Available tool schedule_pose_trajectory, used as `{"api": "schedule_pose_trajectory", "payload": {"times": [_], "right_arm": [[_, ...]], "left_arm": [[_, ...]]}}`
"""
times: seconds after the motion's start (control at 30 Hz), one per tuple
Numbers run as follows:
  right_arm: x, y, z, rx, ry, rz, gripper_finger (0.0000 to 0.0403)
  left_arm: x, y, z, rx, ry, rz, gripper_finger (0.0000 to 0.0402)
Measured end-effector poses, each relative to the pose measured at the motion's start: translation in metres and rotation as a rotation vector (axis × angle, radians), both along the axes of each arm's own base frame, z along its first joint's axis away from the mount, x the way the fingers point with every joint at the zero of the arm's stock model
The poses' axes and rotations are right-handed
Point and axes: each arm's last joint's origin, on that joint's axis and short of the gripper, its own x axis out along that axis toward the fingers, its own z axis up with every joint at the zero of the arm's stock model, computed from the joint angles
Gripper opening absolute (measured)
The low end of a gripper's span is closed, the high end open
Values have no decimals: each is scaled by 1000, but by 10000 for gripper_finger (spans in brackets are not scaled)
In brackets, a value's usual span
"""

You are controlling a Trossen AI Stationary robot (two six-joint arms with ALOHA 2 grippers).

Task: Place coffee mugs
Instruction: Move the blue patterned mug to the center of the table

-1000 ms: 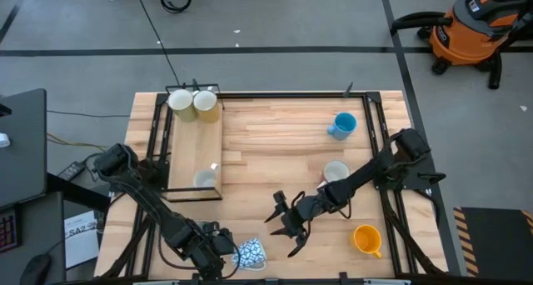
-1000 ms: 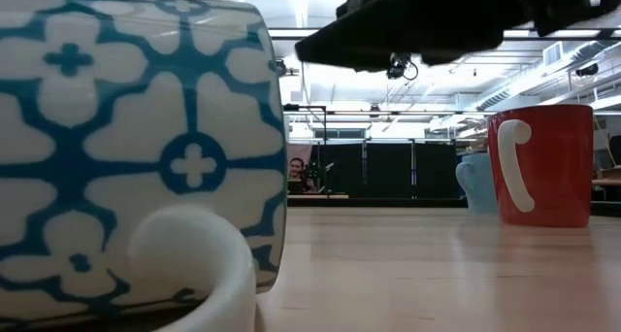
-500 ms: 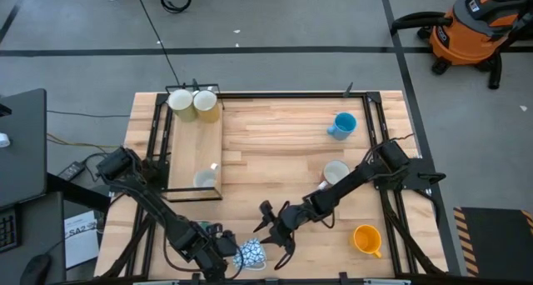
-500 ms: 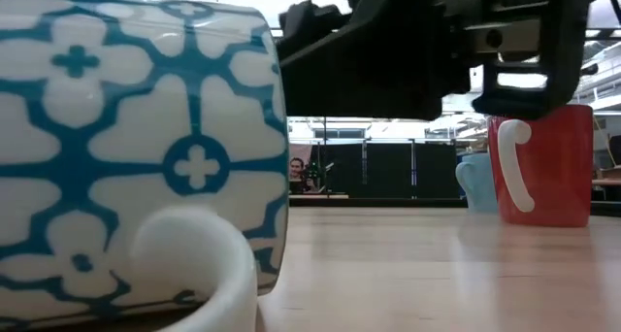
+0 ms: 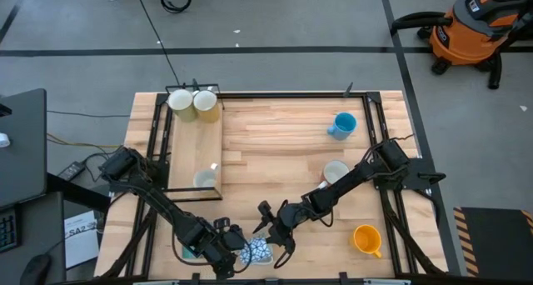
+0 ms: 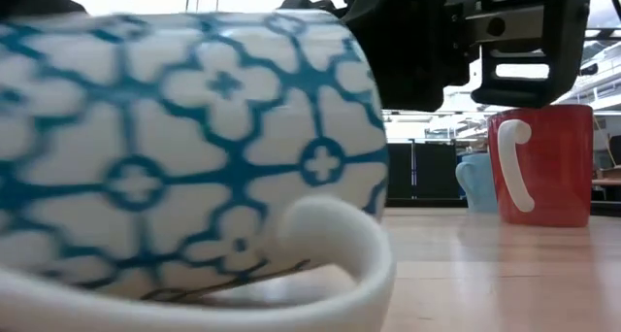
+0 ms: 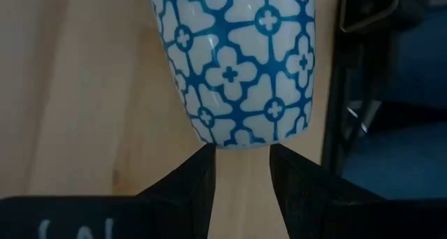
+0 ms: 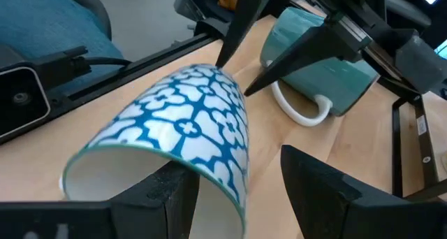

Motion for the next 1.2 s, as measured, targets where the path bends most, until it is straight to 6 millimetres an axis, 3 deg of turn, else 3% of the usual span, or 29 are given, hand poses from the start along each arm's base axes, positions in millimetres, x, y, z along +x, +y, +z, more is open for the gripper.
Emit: {"api": "schedule_pose_trajectory", "payload": {"times": [0.23,0.63,0.9,1.2], "right_arm": [[0,0,0,2,3,-2,177],[-2,-2,4,-14,16,-38,26],[-7,-24,47,83,45,-220,36],[-23,-90,113,274,46,-591,33]], "left_arm": [[6,7,0,35,-38,57,141],[1,11,7,32,-4,15,141],[-18,26,50,19,-21,-44,141],[-30,61,107,92,-240,-105,141]]}}
